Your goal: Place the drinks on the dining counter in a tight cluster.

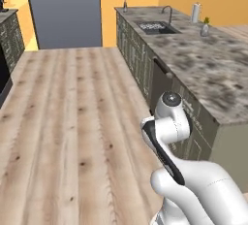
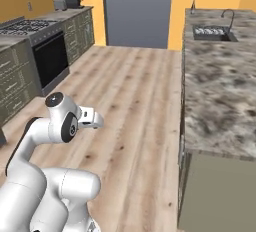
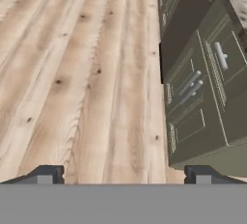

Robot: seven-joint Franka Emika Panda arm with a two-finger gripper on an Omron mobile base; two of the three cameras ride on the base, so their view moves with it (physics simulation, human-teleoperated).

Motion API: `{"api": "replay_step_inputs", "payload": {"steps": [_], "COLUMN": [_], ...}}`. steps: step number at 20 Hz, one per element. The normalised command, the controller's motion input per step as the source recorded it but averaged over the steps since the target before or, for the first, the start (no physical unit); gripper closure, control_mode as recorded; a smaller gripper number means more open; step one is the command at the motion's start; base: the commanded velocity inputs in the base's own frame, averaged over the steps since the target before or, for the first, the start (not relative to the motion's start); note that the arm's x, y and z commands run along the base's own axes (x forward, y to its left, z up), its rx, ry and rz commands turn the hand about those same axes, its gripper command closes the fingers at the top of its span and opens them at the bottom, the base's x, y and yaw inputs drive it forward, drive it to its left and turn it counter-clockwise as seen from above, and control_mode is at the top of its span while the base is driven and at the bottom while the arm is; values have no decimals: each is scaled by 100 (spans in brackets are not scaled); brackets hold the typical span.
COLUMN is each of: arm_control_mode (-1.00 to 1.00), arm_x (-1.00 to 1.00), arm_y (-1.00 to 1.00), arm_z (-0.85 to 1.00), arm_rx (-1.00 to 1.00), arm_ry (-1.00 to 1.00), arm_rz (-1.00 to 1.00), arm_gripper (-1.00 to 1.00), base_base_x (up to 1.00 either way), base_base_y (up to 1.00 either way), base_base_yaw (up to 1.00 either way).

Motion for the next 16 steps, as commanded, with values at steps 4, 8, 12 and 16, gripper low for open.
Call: {"api": "replay_step_inputs", "payload": {"steps": [4, 8, 12, 16], "arm_control_mode": [100, 100, 100, 100], "arm_x": [0, 0, 0, 0], "arm_y": [0, 0, 0, 0], "arm_z": [0, 0, 0, 0], "arm_rx": [0, 0, 0, 0], "arm_ry": [0, 0, 0, 0], "arm_rz": [0, 0, 0, 0], "arm_gripper": [-100, -100, -100, -100], "base_base_x": [43, 51, 57, 64], "base_base_y": [43, 38, 33, 26], "base_base_yaw": [0, -2, -4, -5]}}
